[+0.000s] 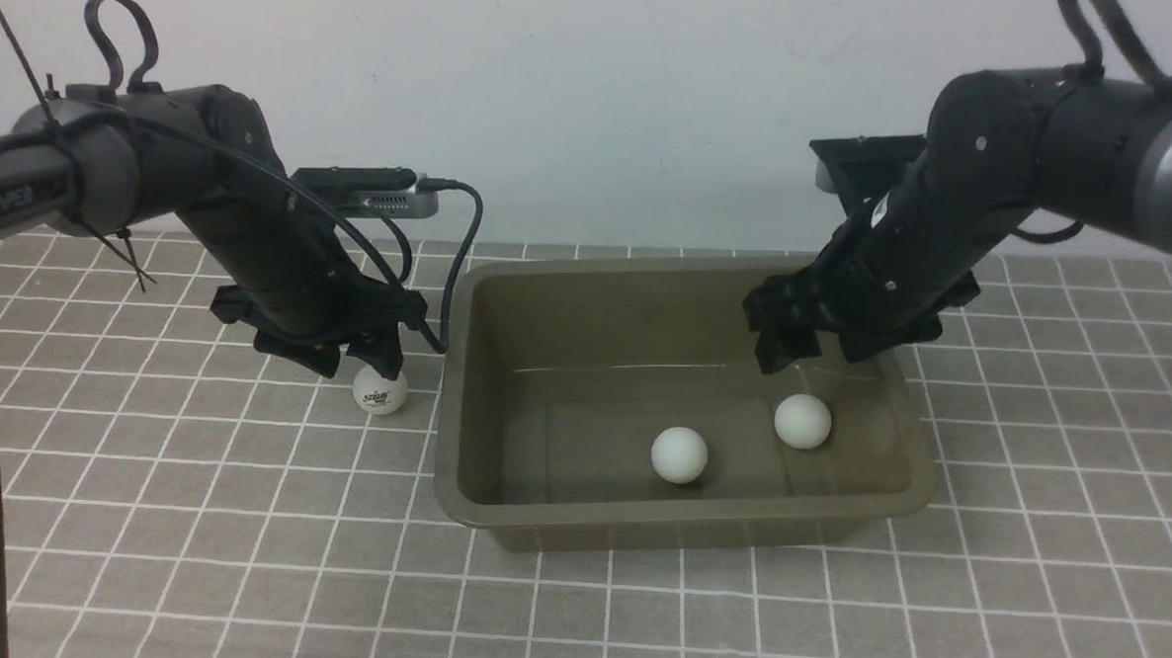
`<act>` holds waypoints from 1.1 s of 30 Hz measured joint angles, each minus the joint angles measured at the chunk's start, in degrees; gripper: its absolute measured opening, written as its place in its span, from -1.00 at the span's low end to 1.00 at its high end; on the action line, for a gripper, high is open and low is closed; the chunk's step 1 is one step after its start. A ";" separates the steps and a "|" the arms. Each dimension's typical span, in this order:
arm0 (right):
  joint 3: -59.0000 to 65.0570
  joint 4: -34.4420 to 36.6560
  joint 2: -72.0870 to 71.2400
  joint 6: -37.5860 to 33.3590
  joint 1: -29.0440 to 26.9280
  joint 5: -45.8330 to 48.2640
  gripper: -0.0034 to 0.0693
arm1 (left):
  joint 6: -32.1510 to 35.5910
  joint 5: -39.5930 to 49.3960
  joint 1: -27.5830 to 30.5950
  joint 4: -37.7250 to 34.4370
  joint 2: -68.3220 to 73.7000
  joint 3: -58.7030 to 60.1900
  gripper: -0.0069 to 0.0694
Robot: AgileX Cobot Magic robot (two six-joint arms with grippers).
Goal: Put the table tennis balls into the box on the grey coffee tablecloth.
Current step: 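Reach for and grasp a ping pong ball on the table beside the basket, then drop the ball into the bin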
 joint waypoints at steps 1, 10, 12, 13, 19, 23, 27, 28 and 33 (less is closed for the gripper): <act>0.00 0.00 -1.16 -0.05 0.00 0.00 0.51 | 0.00 -0.97 -0.22 0.00 0.28 -0.06 0.22; 0.00 -0.25 -17.86 -2.35 0.00 0.76 0.51 | -0.43 -2.13 -0.45 0.11 4.58 -0.12 0.13; 0.00 -1.04 -22.16 -2.84 0.00 1.35 0.51 | -0.43 -1.01 -0.45 0.14 4.36 -0.27 0.10; 0.00 -1.71 -24.66 -2.90 0.00 1.96 0.51 | -0.43 0.41 -0.45 0.59 3.79 -0.72 0.10; 0.00 -7.30 -33.80 -1.55 0.00 9.69 0.51 | 0.18 7.00 -0.78 0.88 -3.28 -4.72 0.10; 1.74 -13.12 -39.66 0.45 0.00 15.56 0.47 | 5.03 9.14 -4.47 -3.76 -10.32 -6.84 0.10; 8.60 -18.36 -45.39 4.23 0.00 17.89 0.31 | 9.85 9.81 -11.65 -8.97 -10.96 -7.03 0.10; 10.03 -18.75 -46.37 4.62 0.00 17.88 0.27 | 9.79 9.95 -12.86 -9.10 -10.41 -7.03 0.10; 22.17 -19.55 -57.15 9.51 0.00 17.44 -0.45 | 6.98 10.03 -16.74 -6.88 -2.95 -6.96 0.11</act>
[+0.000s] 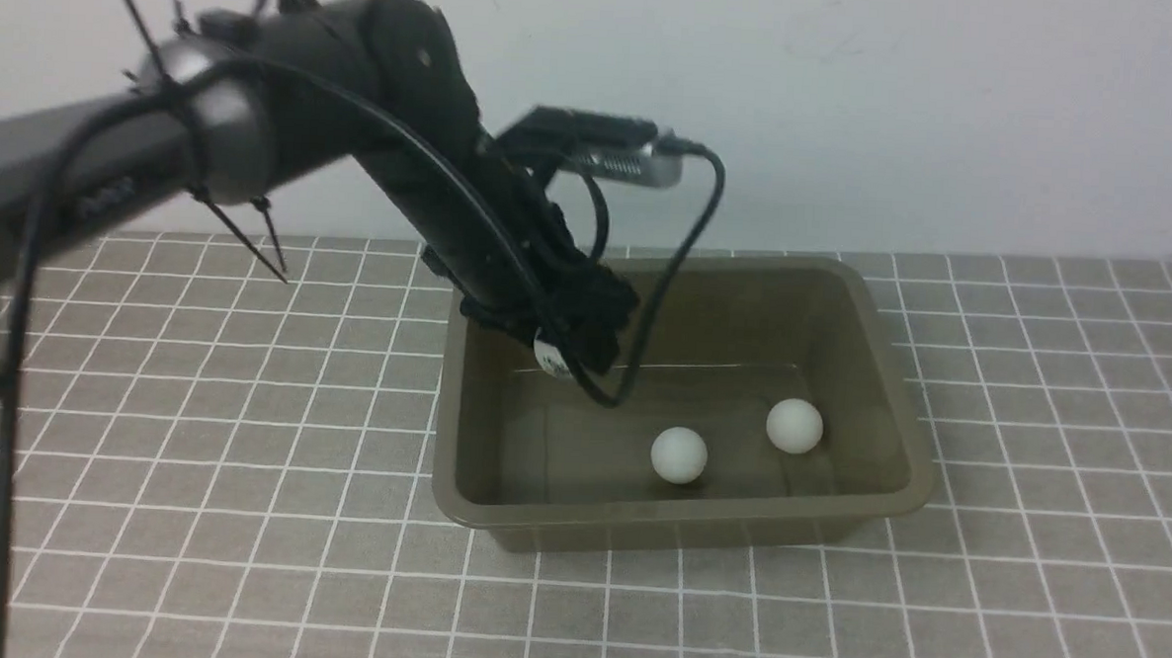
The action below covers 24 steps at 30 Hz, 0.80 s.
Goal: Put the table tennis balls into the box on the grey coffee tablecloth.
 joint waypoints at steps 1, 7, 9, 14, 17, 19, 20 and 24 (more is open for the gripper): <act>0.97 0.00 -1.26 0.60 0.00 -0.29 -0.55 | -0.56 0.13 -0.07 0.42 0.77 0.00 0.14; 4.83 -0.14 -10.91 4.29 0.00 -2.31 -0.93 | -5.67 0.74 0.23 5.35 3.33 -0.01 0.64; 4.83 -0.25 -13.87 5.80 0.00 -3.18 -0.94 | -7.12 0.74 0.56 7.40 3.19 -0.59 0.68; 4.83 -0.39 -21.70 7.06 0.00 -6.59 -0.95 | -9.19 1.46 2.16 11.44 3.41 -1.00 0.17; 4.83 -0.50 -25.79 7.93 0.00 -9.21 -0.95 | -9.59 1.61 3.88 13.42 3.84 -1.11 -0.48; 4.83 -0.44 -27.84 8.10 0.00 -9.78 -0.95 | -9.46 2.31 4.92 13.67 3.78 -2.05 -0.74; 4.83 -0.44 -27.84 8.10 0.00 -9.78 -0.95 | -9.40 2.40 4.98 13.73 3.71 -2.19 -0.75; 7.80 -0.11 -28.49 7.97 0.00 -10.51 -0.95 | -8.31 2.70 5.39 15.07 -0.96 -5.91 -0.83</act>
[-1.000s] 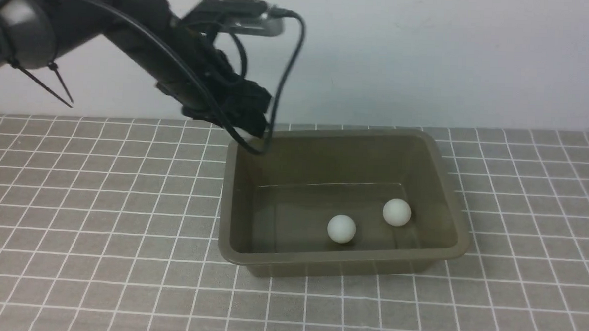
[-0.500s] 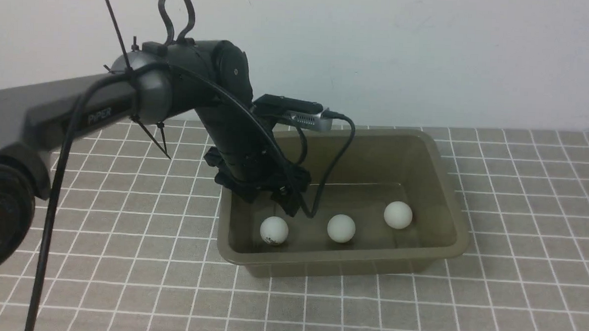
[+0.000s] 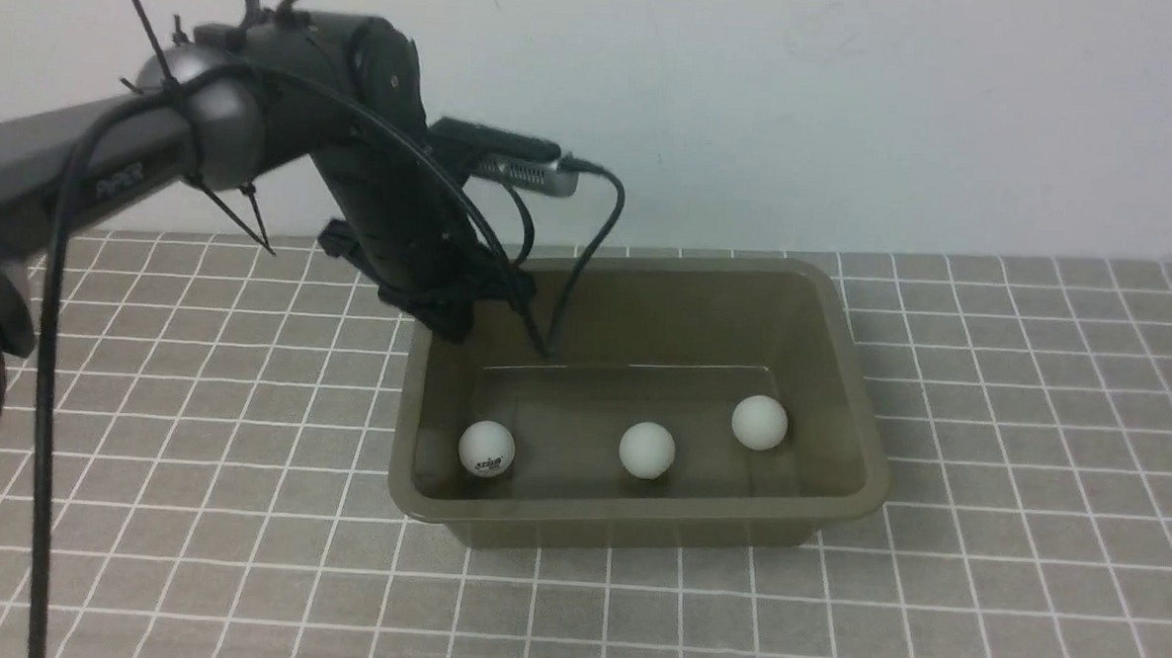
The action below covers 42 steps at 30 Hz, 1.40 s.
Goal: Put the table tennis balls into the box on the grey coffee tablecloth.
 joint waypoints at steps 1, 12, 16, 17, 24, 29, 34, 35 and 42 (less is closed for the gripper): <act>2.53 0.15 -0.87 -0.33 0.00 -2.50 -0.95 | 0.08 0.00 0.00 0.07 -2.44 -0.91 -0.83; 36.22 -10.71 -20.02 10.64 0.00 -45.54 -0.95 | -1.04 -5.46 0.00 0.48 -35.60 16.17 -0.83; 43.11 -19.97 -24.00 14.63 0.00 -56.35 -0.95 | -1.72 -14.03 0.00 0.20 -52.22 35.22 -0.83; 44.18 -21.78 -24.34 15.93 0.00 -58.00 -0.95 | -1.72 -16.93 0.00 -0.22 -56.71 40.28 -0.83; 45.20 -23.98 -24.35 24.09 0.00 -60.26 -0.95 | -3.15 -30.31 0.00 -1.45 -83.03 65.16 -0.83; 45.25 -24.03 -24.35 25.50 0.00 -59.97 -0.95 | -5.22 -32.52 0.00 -0.96 -93.73 71.60 -0.83; 45.25 -25.73 -24.35 25.61 0.00 -59.10 -0.95 | -5.22 -33.08 0.00 -0.77 -100.15 72.87 -0.83; 45.25 -27.20 -24.35 25.61 0.00 -59.07 -0.95 | -5.22 -32.81 0.00 -0.96 -101.64 72.87 -0.83; 45.31 -33.68 -24.35 25.61 0.00 -59.07 -0.95 | -5.22 -29.95 0.00 -1.03 -102.99 72.87 -0.83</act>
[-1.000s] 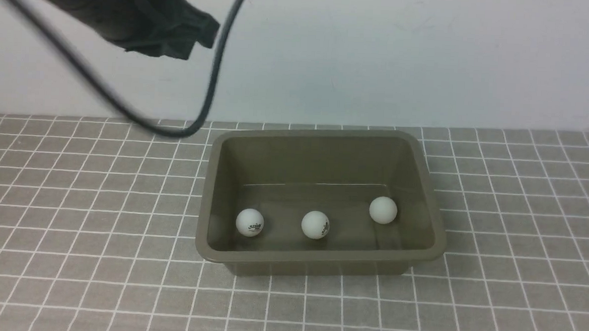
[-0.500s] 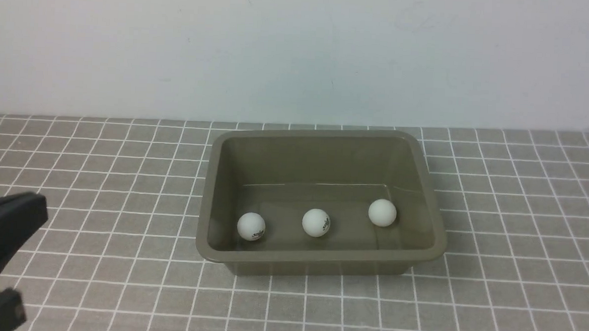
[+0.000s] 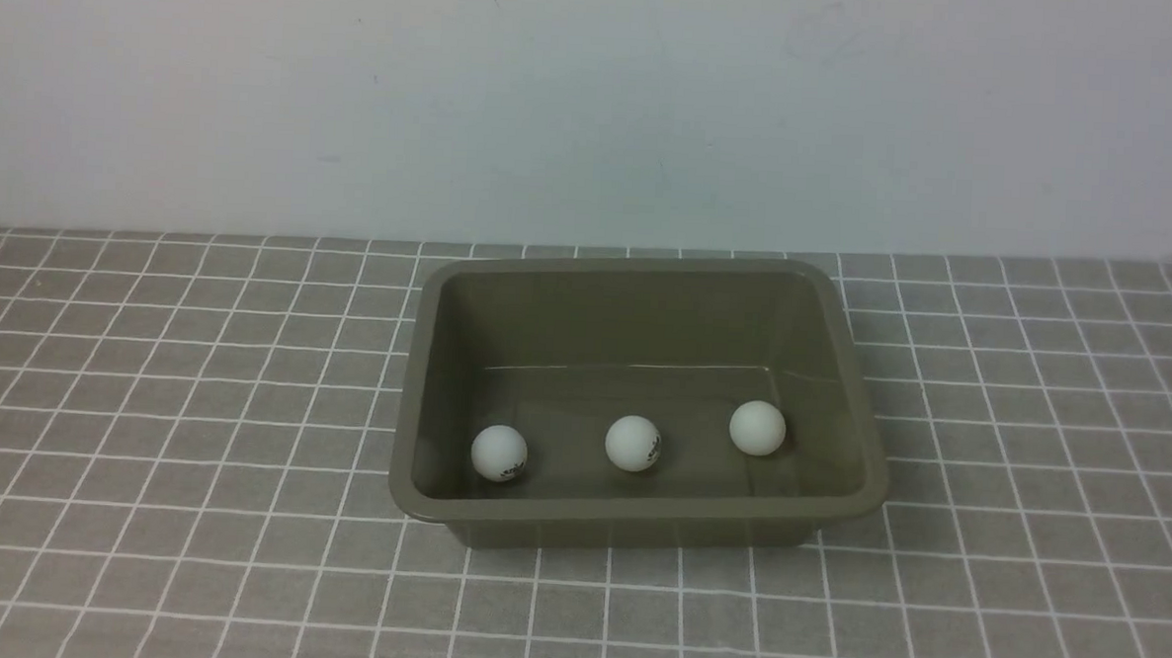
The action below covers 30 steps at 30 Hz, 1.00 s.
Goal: Put the table tennis balls into the box on the grey coffee tablecloth.
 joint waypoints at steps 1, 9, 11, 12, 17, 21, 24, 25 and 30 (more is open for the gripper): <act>0.04 -1.15 0.00 0.00 0.00 0.00 -0.95 | 0.00 0.12 0.00 0.00 0.00 0.00 -0.83; 0.10 -11.87 0.00 0.00 0.00 -0.45 -0.95 | 0.34 0.25 0.00 0.35 0.00 0.00 -0.83; 0.10 -13.79 0.00 0.00 0.00 -0.58 -0.95 | 0.60 0.25 0.00 0.78 0.00 0.11 -0.83; 0.10 -15.99 0.00 0.00 0.00 -0.64 -0.95 | 1.05 -0.07 0.00 2.20 0.00 0.95 -0.83; 0.10 -20.89 0.00 0.00 0.00 -1.19 -0.95 | 1.43 -1.65 3.30 7.68 -2.49 7.73 -0.83; 0.10 -23.01 0.00 0.00 0.00 -1.83 -0.95 | 1.43 -3.69 9.14 9.07 -6.24 16.04 -0.83; 0.10 -24.97 0.00 0.00 0.00 -1.83 -0.95 | 1.43 -6.62 14.07 8.58 -11.17 25.50 -0.83; 0.10 -25.52 0.00 0.00 0.00 -1.83 -0.95 | 1.43 -7.53 15.19 7.92 -12.05 27.52 -0.83; 0.14 -27.98 0.00 0.00 0.00 -2.14 -0.95 | 1.45 -7.17 17.54 6.11 -12.63 29.58 -0.83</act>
